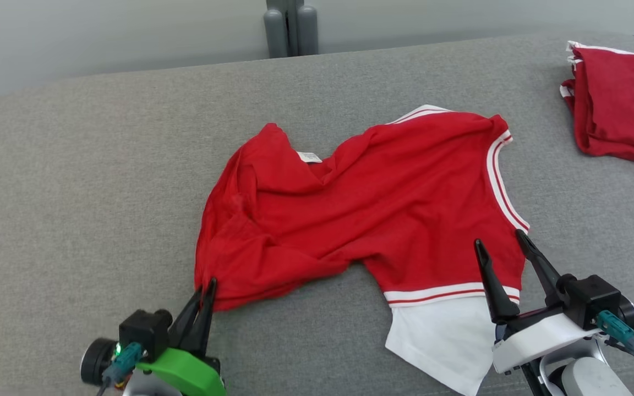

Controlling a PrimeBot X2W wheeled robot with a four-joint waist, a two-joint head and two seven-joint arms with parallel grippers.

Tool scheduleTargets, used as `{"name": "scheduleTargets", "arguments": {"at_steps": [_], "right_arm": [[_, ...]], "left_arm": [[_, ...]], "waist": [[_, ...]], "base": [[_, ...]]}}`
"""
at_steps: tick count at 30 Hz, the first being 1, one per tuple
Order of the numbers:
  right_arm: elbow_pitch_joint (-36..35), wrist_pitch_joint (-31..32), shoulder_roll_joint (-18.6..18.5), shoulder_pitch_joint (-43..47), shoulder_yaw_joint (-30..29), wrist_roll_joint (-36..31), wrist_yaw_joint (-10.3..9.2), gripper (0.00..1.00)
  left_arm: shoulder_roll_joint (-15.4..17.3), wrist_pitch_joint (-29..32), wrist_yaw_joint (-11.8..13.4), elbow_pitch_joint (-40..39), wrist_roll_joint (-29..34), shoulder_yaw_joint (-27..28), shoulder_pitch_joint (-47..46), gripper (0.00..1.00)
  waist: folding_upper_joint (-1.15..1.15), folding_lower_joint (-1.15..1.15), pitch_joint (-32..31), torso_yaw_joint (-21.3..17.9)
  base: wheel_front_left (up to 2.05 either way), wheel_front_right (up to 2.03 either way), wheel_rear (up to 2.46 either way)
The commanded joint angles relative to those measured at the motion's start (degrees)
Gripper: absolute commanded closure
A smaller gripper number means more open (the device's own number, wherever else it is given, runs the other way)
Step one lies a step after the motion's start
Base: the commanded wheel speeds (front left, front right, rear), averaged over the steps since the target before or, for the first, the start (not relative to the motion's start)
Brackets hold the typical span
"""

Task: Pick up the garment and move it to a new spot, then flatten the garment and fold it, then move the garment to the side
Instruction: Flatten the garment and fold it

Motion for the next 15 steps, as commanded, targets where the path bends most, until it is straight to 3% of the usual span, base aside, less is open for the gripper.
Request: {"name": "scheduleTargets", "arguments": {"at_steps": [1,6,7,8,9,10,15], "right_arm": [[0.3,-0.1,-0.1,0.6,-0.1,-0.1,-0.05,0.0],[1.1,-0.1,0.0,0.7,-0.3,-0.1,-0.06,0.0],[1.2,-0.1,0.0,0.7,-0.2,-0.1,-0.05,0.0],[1.4,-0.1,-0.1,0.7,-0.2,-0.1,-0.05,0.0],[1.5,-0.1,-0.1,0.6,-0.1,0.0,-0.05,0.0],[1.7,-0.1,-0.1,0.6,0.0,0.0,-0.05,0.0],[1.9,-0.1,0.0,0.6,-0.5,0.1,-0.05,0.0]], "left_arm": [[0.5,-0.3,0.9,-1.0,-0.9,0.4,2.3,1.0],[-0.6,-0.3,1.8,-2.6,-2.3,0.6,7.3,1.0],[-0.9,-0.3,1.9,-2.4,-2.4,0.8,7.7,0.96],[-1.2,-0.3,1.7,-2.1,-2.5,1.1,8.1,0.75],[-1.4,-0.3,1.6,-1.9,-2.3,1.3,8.3,0.34],[-1.6,-0.3,1.5,-1.7,-2.0,1.9,8.4,0.0],[-2.5,-0.3,1.3,-2.6,0.7,5.4,8.6,0.0]], "waist": [[0.0,0.0,-0.8,2.0],[0.0,0.0,-0.8,2.8],[0.0,0.0,-0.9,2.8],[0.0,0.0,-1.0,2.9],[0.0,0.0,-1.1,2.8],[0.0,0.0,-1.2,2.8],[0.0,0.0,-2.0,2.3]], "base": [[0.0,0.0,0.0],[0.0,0.0,0.0],[0.0,0.0,0.0],[0.0,0.0,0.0],[0.0,0.0,0.0],[0.0,0.0,0.0],[0.0,0.0,0.0]]}}
